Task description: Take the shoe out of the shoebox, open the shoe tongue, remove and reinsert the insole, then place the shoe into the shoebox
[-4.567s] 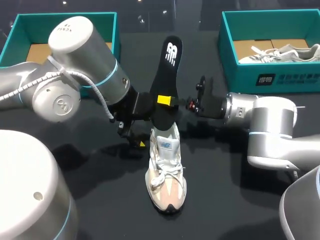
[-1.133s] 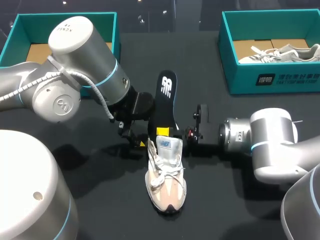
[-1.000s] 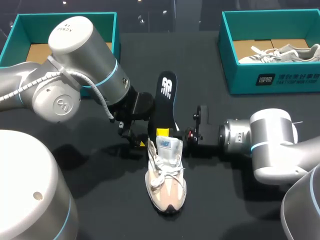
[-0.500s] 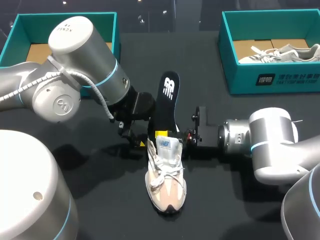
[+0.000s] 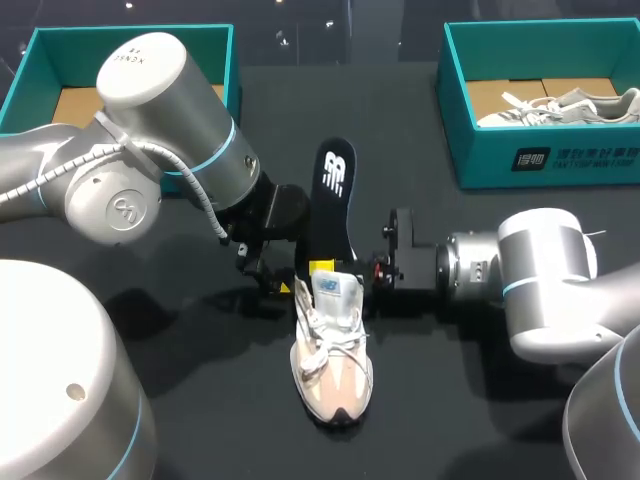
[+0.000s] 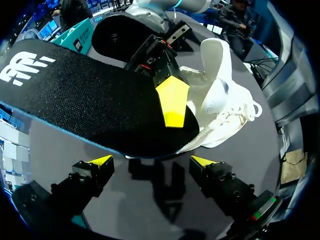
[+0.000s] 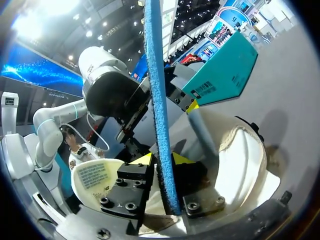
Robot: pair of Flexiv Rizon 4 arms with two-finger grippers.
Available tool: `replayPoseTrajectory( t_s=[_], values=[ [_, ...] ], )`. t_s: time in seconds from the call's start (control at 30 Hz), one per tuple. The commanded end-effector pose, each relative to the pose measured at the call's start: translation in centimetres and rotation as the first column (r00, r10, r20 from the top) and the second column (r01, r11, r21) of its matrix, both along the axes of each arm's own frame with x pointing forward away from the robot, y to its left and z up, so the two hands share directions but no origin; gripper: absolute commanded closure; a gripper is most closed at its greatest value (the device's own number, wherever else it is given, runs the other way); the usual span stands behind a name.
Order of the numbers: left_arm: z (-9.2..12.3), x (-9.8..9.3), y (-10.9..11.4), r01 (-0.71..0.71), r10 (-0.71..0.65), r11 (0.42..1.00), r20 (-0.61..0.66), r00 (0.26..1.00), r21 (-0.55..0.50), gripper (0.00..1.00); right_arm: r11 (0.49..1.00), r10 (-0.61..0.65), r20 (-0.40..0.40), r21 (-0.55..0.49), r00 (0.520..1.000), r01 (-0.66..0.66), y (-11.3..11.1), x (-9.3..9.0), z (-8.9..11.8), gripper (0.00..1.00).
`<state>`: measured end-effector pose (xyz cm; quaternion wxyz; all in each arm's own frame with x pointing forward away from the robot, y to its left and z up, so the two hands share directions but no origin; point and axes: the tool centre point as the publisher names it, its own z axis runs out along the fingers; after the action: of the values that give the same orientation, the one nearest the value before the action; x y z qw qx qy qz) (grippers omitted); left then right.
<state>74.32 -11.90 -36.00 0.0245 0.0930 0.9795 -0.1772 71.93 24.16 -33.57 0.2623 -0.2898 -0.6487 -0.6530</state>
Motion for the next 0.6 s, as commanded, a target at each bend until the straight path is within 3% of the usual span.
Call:
replayPoseTrajectory(
  t_s=[0.03, 0.6],
  values=[
    [-0.1, 0.0, 0.0, 0.001, -0.001, 1.000, 0.001, 1.000, 0.001, 0.00, 1.000, 0.005, 0.007, -0.009, 1.000, -0.005, -0.1, 0.2, 0.3, 0.78],
    [-0.1, 0.0, 0.0, 0.001, -0.001, 1.000, 0.001, 1.000, 0.001, 0.00, 1.000, 0.013, 0.033, -0.029, 0.999, -0.012, -0.5, 0.7, 1.3, 0.73]
  ],
)
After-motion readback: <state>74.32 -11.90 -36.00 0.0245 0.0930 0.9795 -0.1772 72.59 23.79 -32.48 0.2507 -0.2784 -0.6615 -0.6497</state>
